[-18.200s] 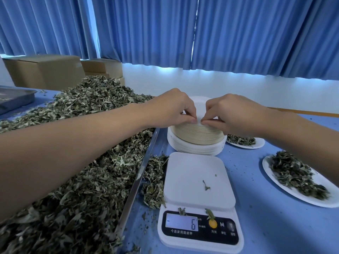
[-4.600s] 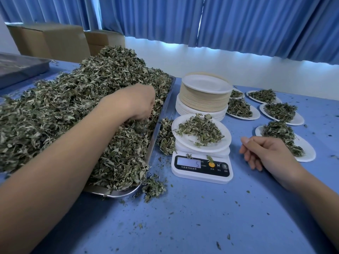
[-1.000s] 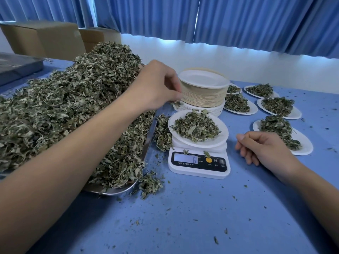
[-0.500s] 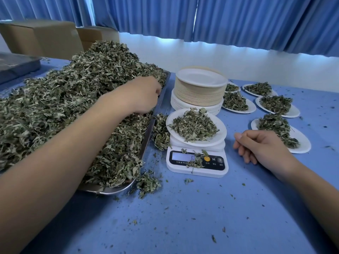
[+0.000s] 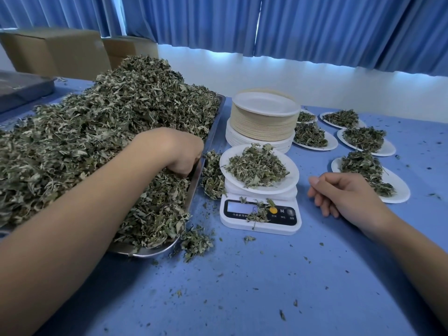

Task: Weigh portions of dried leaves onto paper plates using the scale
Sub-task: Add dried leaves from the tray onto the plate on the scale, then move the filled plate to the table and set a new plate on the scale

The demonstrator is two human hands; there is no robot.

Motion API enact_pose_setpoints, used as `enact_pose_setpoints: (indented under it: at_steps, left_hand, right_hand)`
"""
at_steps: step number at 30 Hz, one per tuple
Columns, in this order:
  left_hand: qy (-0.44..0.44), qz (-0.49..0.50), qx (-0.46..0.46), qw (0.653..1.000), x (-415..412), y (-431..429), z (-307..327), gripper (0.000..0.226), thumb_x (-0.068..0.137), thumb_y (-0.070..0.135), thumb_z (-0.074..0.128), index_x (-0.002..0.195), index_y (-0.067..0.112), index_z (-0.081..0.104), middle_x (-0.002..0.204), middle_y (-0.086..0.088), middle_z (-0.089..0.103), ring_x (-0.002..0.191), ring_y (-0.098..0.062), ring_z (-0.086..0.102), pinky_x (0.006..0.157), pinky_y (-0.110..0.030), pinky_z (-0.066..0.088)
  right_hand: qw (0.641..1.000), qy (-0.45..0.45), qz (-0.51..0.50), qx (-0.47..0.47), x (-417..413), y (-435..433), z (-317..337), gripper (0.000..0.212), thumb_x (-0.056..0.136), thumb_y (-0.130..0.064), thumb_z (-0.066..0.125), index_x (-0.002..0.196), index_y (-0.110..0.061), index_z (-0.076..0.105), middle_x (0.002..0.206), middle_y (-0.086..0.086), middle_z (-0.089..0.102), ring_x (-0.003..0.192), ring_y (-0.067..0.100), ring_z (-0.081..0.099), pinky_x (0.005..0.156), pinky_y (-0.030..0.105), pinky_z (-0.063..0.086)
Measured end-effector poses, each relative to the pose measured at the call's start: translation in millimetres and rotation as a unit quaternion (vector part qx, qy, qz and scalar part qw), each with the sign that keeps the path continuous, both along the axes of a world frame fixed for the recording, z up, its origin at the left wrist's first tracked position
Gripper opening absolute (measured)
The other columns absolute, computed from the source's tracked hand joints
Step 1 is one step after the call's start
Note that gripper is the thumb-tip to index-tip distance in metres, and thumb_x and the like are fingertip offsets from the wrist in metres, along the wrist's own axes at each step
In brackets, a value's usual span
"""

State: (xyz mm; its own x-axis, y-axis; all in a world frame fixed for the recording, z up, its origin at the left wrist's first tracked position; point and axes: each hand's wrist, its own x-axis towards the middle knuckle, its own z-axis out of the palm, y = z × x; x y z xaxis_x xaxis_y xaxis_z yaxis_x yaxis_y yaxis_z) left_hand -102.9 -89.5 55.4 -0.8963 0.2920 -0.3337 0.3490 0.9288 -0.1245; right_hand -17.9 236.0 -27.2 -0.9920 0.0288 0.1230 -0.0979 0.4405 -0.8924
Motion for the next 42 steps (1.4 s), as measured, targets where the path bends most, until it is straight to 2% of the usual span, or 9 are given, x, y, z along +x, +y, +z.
enact_pose_setpoints:
  at_steps: [7,12,17,22,25,27,37,40,42]
  left_hand:
    - [0.083,0.042,0.135,0.986,0.4,-2.7,16.6,0.009,0.089,-0.002,0.066,0.085,0.005,0.069,0.088,-0.004,0.070,0.078,-0.020,0.067,0.067,-0.029,0.056]
    - [0.172,0.051,0.247,0.952,-1.9,-5.3,33.8,0.017,0.081,0.003,0.080,0.077,0.018,0.073,0.078,0.001,0.070,0.072,-0.014,0.067,0.060,-0.023,0.045]
    - [0.120,0.061,0.213,0.968,1.3,-4.9,34.6,0.013,0.081,0.007,0.081,0.082,0.017,0.073,0.084,0.000,0.072,0.077,-0.016,0.066,0.064,-0.027,0.046]
    - [0.115,0.037,0.176,0.977,0.4,-6.1,24.6,0.012,0.095,0.022,0.069,0.105,0.019,0.072,0.104,0.001,0.069,0.096,-0.022,0.064,0.086,-0.035,0.050]
    - [0.165,0.003,0.270,0.949,1.7,5.7,21.9,0.019,0.100,0.027,0.058,0.106,0.019,0.075,0.095,0.003,0.071,0.081,-0.015,0.063,0.076,-0.030,0.049]
    - [0.113,-0.017,0.291,0.950,4.6,17.8,15.3,0.023,0.101,0.031,0.056,0.102,0.018,0.075,0.090,0.003,0.073,0.075,-0.014,0.066,0.070,-0.031,0.053]
    - [0.041,0.014,0.283,0.958,-4.1,37.6,-5.2,0.025,0.099,0.033,0.063,0.101,0.010,0.074,0.099,-0.007,0.073,0.093,-0.025,0.067,0.090,-0.043,0.055]
    - [0.052,0.029,0.304,0.951,-5.8,43.3,-9.1,0.019,0.096,0.026,0.067,0.101,0.009,0.074,0.094,-0.007,0.071,0.081,-0.018,0.061,0.072,-0.031,0.050]
    - [0.052,0.033,0.303,0.951,-3.8,49.2,-9.3,0.017,0.094,0.021,0.069,0.101,0.007,0.075,0.092,-0.010,0.071,0.077,-0.020,0.059,0.072,-0.032,0.048]
  right_hand:
    - [1.000,-0.001,0.002,0.000,0.0,0.4,0.0,0.039,0.100,-0.035,0.062,0.073,-0.011,0.074,0.063,0.010,0.064,0.049,0.018,0.055,0.042,0.021,0.043]
    - [1.000,-0.001,0.001,0.001,0.1,0.1,0.4,0.039,0.101,-0.034,0.061,0.073,-0.011,0.074,0.064,0.010,0.064,0.049,0.018,0.055,0.042,0.021,0.043]
    - [1.000,-0.005,-0.002,0.000,0.5,-0.8,1.8,0.039,0.102,-0.032,0.061,0.072,-0.011,0.073,0.064,0.010,0.064,0.049,0.019,0.055,0.042,0.021,0.042]
    - [1.000,-0.002,-0.010,-0.005,1.6,-4.1,3.3,0.041,0.102,-0.035,0.060,0.071,-0.011,0.074,0.063,0.010,0.063,0.049,0.021,0.056,0.041,0.023,0.041]
    - [0.999,-0.002,-0.032,-0.024,0.6,-9.3,5.4,0.044,0.100,-0.041,0.061,0.073,-0.010,0.074,0.063,0.009,0.063,0.048,0.022,0.056,0.039,0.025,0.038]
    - [0.998,-0.011,-0.043,-0.041,-1.2,-14.9,6.2,0.044,0.100,-0.043,0.062,0.075,-0.009,0.074,0.064,0.009,0.064,0.046,0.020,0.055,0.039,0.025,0.036]
    - [0.982,-0.091,-0.073,-0.152,-13.4,-36.2,15.8,0.036,0.099,-0.037,0.065,0.084,-0.005,0.068,0.063,0.005,0.061,0.046,0.018,0.049,0.041,0.026,0.030]
    - [0.978,-0.099,-0.071,-0.171,-11.1,-41.6,17.8,0.030,0.099,-0.029,0.067,0.081,-0.005,0.065,0.060,0.003,0.062,0.048,0.017,0.051,0.045,0.028,0.033]
    - [0.973,-0.105,-0.069,-0.195,-8.6,-42.8,20.1,0.024,0.099,-0.022,0.066,0.083,-0.004,0.065,0.057,0.002,0.063,0.048,0.016,0.055,0.046,0.027,0.036]
